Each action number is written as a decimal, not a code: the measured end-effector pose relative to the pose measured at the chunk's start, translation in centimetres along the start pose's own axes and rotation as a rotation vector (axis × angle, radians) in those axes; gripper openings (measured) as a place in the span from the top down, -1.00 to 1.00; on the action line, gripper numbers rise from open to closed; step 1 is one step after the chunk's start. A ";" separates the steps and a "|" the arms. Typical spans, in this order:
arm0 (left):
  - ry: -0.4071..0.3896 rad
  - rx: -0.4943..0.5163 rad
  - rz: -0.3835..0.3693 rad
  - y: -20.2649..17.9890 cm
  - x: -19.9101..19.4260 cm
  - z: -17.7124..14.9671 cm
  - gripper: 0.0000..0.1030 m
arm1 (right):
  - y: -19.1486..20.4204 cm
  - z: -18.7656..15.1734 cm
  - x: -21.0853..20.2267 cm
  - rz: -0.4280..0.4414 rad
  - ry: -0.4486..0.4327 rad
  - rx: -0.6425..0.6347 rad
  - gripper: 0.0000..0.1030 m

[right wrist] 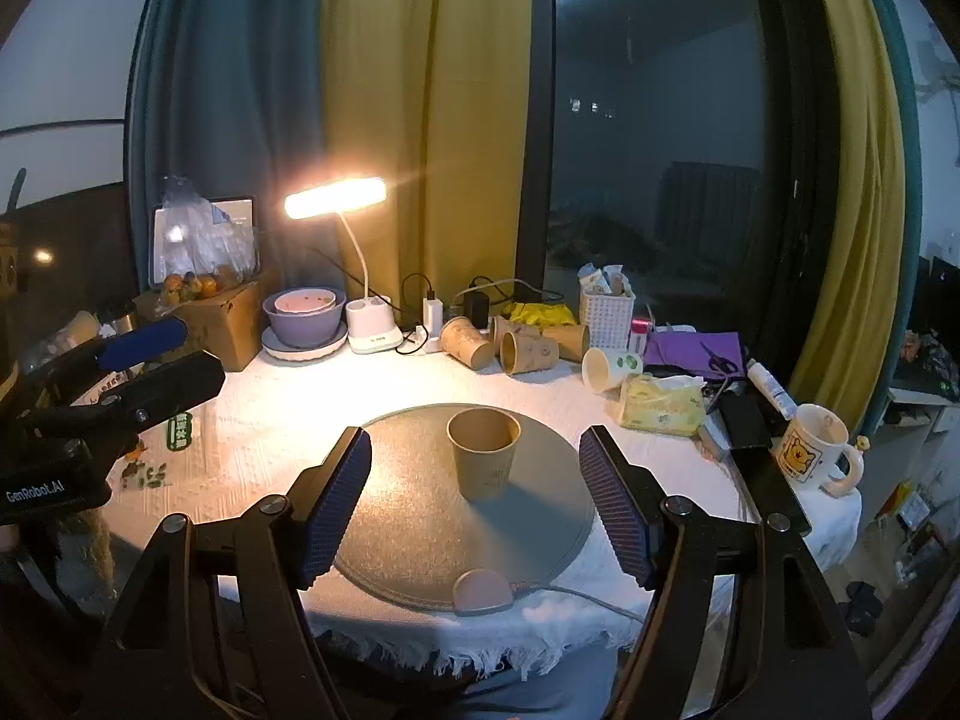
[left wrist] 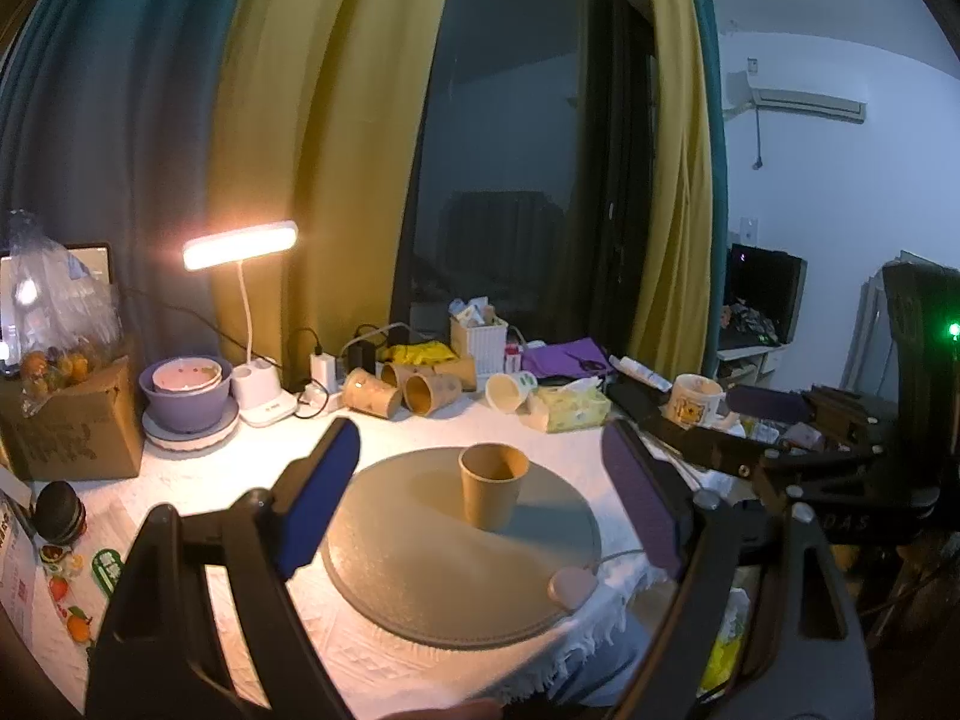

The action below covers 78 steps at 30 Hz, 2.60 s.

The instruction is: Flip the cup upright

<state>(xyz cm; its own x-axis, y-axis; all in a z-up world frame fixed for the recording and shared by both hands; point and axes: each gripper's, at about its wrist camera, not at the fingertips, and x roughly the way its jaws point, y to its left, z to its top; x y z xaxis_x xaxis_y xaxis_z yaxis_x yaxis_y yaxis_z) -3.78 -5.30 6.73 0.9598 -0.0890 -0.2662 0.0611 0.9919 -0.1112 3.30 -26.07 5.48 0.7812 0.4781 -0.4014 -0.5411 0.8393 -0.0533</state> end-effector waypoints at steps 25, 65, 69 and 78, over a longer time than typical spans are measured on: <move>0.000 -0.002 -0.001 0.2 0.0 0.1 -0.63 | -0.1 -0.3 0.2 0.000 0.008 0.001 -0.46; 0.009 -0.007 0.001 0.0 0.0 -0.3 -0.63 | -0.1 -0.2 0.3 0.001 0.011 0.000 -0.46; 0.009 -0.008 0.000 -0.1 0.0 -0.3 -0.63 | -0.1 -0.2 0.3 0.000 0.011 0.000 -0.46; 0.008 -0.008 0.001 -0.1 -0.1 -0.3 -0.63 | -0.1 -0.1 0.3 0.000 0.012 0.000 -0.46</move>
<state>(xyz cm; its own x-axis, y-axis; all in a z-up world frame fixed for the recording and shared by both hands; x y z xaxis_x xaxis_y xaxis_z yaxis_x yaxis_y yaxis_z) -3.93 -5.39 6.45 0.9576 -0.0889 -0.2740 0.0581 0.9912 -0.1186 3.53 -26.03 5.25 0.7774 0.4748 -0.4125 -0.5410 0.8393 -0.0536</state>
